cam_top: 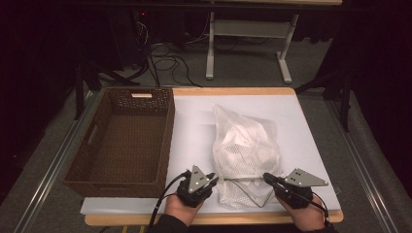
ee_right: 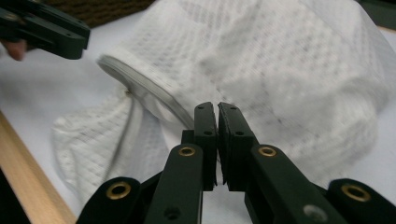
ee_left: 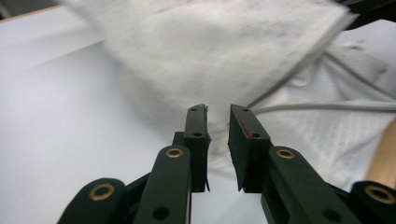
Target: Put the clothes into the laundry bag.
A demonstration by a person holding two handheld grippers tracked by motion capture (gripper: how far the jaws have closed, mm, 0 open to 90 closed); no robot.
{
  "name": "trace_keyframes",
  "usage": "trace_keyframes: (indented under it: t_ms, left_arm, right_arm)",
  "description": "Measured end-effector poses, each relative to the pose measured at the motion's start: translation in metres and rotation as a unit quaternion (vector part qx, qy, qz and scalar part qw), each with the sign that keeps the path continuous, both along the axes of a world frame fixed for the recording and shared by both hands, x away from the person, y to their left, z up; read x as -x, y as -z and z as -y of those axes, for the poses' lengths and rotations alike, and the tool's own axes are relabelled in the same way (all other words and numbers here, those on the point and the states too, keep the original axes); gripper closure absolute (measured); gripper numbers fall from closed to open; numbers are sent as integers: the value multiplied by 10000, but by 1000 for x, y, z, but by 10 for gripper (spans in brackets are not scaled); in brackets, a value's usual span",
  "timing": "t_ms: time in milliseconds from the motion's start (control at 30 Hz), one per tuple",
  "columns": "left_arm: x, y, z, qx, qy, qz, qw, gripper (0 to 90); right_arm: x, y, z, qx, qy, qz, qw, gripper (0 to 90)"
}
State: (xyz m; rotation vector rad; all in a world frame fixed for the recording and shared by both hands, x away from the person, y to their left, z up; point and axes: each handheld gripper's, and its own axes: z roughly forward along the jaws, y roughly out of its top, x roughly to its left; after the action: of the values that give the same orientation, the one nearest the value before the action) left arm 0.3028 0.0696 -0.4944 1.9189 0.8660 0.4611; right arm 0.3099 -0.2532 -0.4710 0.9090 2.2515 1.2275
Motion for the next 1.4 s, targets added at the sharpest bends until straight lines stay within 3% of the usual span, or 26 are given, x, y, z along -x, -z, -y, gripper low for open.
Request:
trace_keyframes:
  t_ms: [100,200,300,400,467,533,600,667,733,867,967,1067,1233,1300,1400]
  left_arm:
    - [-3,10,-10,219,-171,-246,9993,764]
    - [-3,8,-8,219,-176,-192,9994,732]
    - [-1,5,-10,361,-234,-138,9990,700]
    - [2,4,-14,431,-266,-176,9986,683]
    - [4,5,-14,403,-249,-205,9987,688]
    - [4,7,-12,318,-233,-222,9990,692]
    - [3,10,-10,235,-214,-237,9992,689]
    - [2,11,-8,154,-198,-282,9993,684]
    - [-1,12,-7,111,-191,-301,9993,673]
    - [-2,11,-11,213,-292,-310,9989,666]
    - [-1,8,-16,311,-391,-254,9984,658]
    - [-1,6,-20,357,-472,-245,9979,656]
    - [1,5,-22,397,-482,-218,9978,655]
    - [1,5,-21,376,-464,-209,9980,653]
    - [1,4,-21,349,-450,-196,9982,652]
  right_arm:
    - [5,-8,-9,-94,-166,122,9997,878]
    - [13,-16,-25,-191,-431,220,9986,878]
    - [16,-15,-55,-297,-781,114,9964,878]
    - [7,-2,-88,-42,-873,-41,9962,878]
    - [-4,4,-101,80,-718,-210,9972,878]
    - [-17,10,-101,258,-354,-280,9986,899]
    - [-32,18,-93,506,-38,-531,9973,900]
    - [-41,29,-86,784,79,-769,9939,900]
    - [-44,37,-84,961,35,-824,9919,900]
    - [-41,36,-84,944,64,-797,9923,900]
    - [-24,22,-91,528,-264,-537,9968,895]
    - [-7,18,-106,304,-596,-638,9957,890]
    - [11,23,-110,443,-823,-608,9938,890]
    - [11,24,-112,356,-841,-549,9943,857]
    - [-1,25,-122,403,-652,-506,9958,760]
